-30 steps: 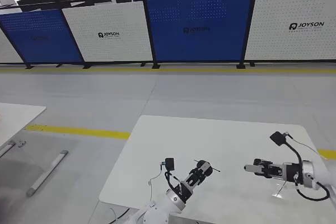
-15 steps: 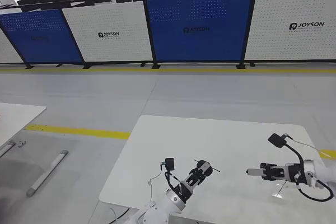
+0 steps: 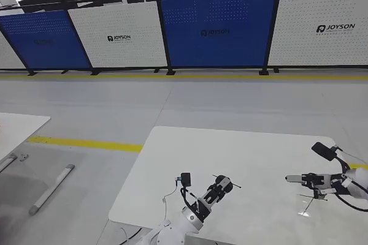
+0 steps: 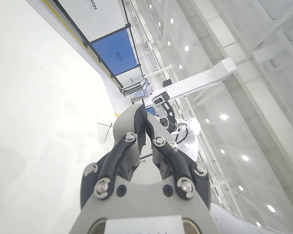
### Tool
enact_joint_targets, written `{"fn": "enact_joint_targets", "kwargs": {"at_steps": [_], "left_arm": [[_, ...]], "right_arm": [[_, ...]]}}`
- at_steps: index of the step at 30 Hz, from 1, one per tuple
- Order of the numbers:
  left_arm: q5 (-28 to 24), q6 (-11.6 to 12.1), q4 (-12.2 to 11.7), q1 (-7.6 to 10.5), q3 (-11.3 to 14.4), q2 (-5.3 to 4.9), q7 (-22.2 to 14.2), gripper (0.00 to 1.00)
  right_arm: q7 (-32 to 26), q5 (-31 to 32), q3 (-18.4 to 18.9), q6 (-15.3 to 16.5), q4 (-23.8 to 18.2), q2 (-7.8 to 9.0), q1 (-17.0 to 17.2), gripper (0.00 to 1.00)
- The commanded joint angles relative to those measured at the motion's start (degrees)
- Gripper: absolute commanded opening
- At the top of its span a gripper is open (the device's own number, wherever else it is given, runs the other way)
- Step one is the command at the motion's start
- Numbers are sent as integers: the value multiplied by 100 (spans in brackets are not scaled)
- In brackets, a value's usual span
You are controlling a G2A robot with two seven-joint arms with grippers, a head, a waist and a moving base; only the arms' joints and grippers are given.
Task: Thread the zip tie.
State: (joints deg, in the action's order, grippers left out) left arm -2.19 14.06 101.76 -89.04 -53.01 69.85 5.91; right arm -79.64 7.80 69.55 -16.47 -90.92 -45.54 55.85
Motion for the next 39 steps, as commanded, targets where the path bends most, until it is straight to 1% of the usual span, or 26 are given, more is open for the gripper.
{"fn": "enact_joint_targets", "kwargs": {"at_steps": [1,3,5,6,8,10,11,12,13,14,21,24,30,32,33,34,35,36,39], "left_arm": [[0,0,0,0,0,0,0,0],[0,0,0,0,0,0,0,0],[0,0,0,0,0,0,0,0],[0,0,0,0,0,0,0,0],[0,0,0,0,0,0,0,0],[0,0,0,0,0,0,0,0],[0,0,0,0,0,0,0,0],[0,0,0,0,0,0,0,0],[0,0,0,0,0,0,0,0],[0,0,0,0,0,0,0,0],[0,0,0,0,0,0,0,0],[0,0,0,0,0,0,0,0],[0,0,0,0,0,0,0,0],[0,0,0,0,0,0,0,0],[0,0,0,0,0,0,0,0],[0,0,0,0,0,0,0,0],[0,0,0,0,0,0,0,0],[0,0,0,0,0,0,0,0],[0,0,0,0,0,0,0,0]], "right_arm": [[0,1,0,0,0,0,1,100],[75,7,-12,-59,52,-4,37,100],[68,-51,-63,-274,132,-15,44,100],[48,-30,-62,-301,372,-18,-19,100],[19,71,-121,-301,655,-35,-120,100],[82,436,-231,-301,981,-73,-291,100],[157,585,-271,-301,1075,-101,-352,100],[126,660,-338,-301,1060,-135,-390,100],[24,670,-401,-301,888,-173,-433,100],[3,670,-399,-301,846,-182,-435,100],[3,670,-399,-301,846,-182,-435,100],[87,681,-417,-287,858,-181,-361,100],[0,1013,-427,-301,919,-145,-366,100],[0,1004,-432,-301,939,-150,-364,100],[0,1004,-436,-301,946,-150,-365,71],[0,1029,-442,-301,962,-146,-367,64],[0,1036,-442,-301,972,-144,-369,65],[0,1052,-449,-301,978,-140,-368,52],[0,1138,-472,-301,969,-119,-362,48]]}}
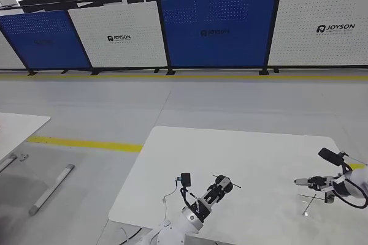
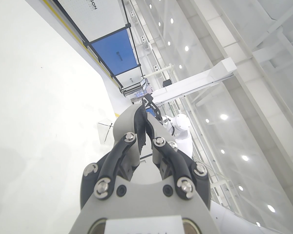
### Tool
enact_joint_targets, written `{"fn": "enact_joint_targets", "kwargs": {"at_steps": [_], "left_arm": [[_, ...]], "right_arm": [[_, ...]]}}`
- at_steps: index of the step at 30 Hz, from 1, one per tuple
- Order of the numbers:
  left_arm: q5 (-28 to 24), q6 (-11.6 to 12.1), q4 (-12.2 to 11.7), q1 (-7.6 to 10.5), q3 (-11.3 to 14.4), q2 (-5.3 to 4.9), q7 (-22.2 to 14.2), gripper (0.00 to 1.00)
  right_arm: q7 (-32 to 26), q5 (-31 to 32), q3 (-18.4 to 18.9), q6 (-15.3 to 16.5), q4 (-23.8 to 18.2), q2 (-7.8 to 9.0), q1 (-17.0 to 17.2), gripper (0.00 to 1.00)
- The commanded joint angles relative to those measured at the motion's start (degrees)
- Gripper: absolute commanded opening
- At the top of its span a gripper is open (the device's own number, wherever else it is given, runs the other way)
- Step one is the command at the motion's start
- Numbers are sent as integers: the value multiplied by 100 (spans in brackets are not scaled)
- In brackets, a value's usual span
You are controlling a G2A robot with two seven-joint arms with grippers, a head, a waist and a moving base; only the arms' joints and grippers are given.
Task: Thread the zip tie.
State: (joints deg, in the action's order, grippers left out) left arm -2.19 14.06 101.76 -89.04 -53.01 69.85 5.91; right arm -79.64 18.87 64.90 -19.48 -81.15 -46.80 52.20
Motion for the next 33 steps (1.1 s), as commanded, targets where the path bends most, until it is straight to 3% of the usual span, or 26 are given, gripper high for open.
{"fn": "enact_joint_targets", "kwargs": {"at_steps": [1,4,16,27,29,33], "left_arm": [[0,0,0,0,0,0,0,0],[0,0,0,0,0,0,0,0],[0,0,0,0,0,0,0,0],[0,0,0,0,0,0,0,0],[0,0,0,0,0,0,0,0],[0,0,0,0,0,0,0,0]], "right_arm": [[0,78,-7,0,12,19,8,48],[0,153,-16,0,34,34,10,40],[0,312,-354,0,123,130,-79,45],[0,328,-575,0,176,180,-186,39],[0,392,-616,0,174,194,-185,34],[0,411,-669,0,192,197,-197,35]]}}
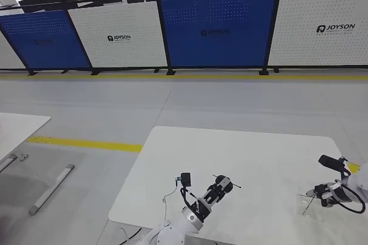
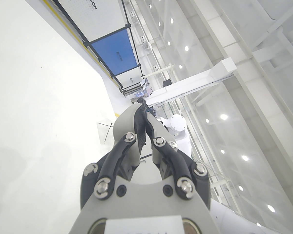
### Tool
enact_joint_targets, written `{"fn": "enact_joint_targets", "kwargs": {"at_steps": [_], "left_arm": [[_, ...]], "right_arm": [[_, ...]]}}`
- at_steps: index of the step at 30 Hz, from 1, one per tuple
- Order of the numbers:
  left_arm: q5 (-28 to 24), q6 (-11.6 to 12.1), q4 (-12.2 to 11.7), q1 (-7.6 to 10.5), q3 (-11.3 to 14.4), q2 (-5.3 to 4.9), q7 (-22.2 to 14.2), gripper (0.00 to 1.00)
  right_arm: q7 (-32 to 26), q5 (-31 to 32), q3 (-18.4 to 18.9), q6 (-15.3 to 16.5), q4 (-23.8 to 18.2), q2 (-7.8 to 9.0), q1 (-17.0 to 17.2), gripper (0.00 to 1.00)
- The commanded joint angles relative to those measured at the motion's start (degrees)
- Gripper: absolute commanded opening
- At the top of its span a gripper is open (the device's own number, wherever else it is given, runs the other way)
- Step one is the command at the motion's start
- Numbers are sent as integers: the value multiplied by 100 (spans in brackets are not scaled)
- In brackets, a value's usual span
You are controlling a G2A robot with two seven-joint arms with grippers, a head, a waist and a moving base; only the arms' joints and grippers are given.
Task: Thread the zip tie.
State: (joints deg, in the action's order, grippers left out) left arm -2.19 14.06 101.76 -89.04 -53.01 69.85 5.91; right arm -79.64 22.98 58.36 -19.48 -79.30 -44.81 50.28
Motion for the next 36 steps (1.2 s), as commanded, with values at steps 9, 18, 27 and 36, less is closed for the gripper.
{"fn": "enact_joint_targets", "kwargs": {"at_steps": [9,18,27,36], "left_arm": [[0,0,0,0,0,0,0,0],[0,0,0,0,0,0,0,0],[0,0,0,0,0,0,0,0],[0,0,0,0,0,0,0,0]], "right_arm": [[0,29,-327,0,101,-47,-146,24],[0,76,-619,0,193,-42,-296,24],[0,27,-874,0,337,-65,-462,26],[0,11,-1159,0,553,-133,-663,25]]}}
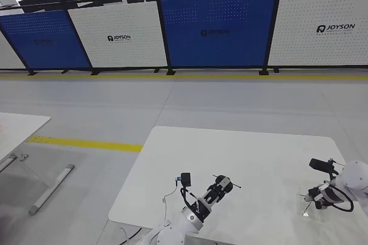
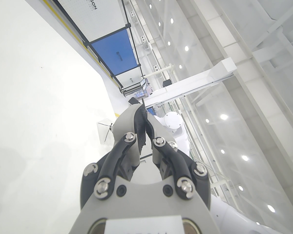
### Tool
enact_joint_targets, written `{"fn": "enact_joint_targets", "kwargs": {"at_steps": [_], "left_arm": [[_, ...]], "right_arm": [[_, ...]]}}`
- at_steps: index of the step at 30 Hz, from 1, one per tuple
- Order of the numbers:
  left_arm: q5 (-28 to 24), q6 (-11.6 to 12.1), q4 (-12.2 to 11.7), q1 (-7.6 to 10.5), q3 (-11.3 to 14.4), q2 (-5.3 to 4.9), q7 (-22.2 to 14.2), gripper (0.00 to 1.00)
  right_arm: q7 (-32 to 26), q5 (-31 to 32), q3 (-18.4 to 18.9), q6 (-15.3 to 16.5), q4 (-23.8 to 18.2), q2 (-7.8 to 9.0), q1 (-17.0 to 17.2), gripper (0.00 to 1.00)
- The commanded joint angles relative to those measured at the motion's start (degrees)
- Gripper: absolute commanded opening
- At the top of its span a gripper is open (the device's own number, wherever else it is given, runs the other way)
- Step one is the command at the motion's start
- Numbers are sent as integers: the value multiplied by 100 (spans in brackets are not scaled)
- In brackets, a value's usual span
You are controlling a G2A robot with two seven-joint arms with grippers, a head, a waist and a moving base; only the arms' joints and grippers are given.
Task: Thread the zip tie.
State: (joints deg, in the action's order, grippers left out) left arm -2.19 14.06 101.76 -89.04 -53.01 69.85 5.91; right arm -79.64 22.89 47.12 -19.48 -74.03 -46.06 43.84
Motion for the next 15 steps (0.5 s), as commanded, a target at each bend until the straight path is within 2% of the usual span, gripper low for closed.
{"fn": "enact_joint_targets", "kwargs": {"at_steps": [1,15], "left_arm": [[0,0,0,0,0,0,0,0],[0,0,0,0,0,0,0,0]], "right_arm": [[0,29,-88,0,55,-26,-50,25],[0,10,-476,0,455,-218,-353,27]]}}
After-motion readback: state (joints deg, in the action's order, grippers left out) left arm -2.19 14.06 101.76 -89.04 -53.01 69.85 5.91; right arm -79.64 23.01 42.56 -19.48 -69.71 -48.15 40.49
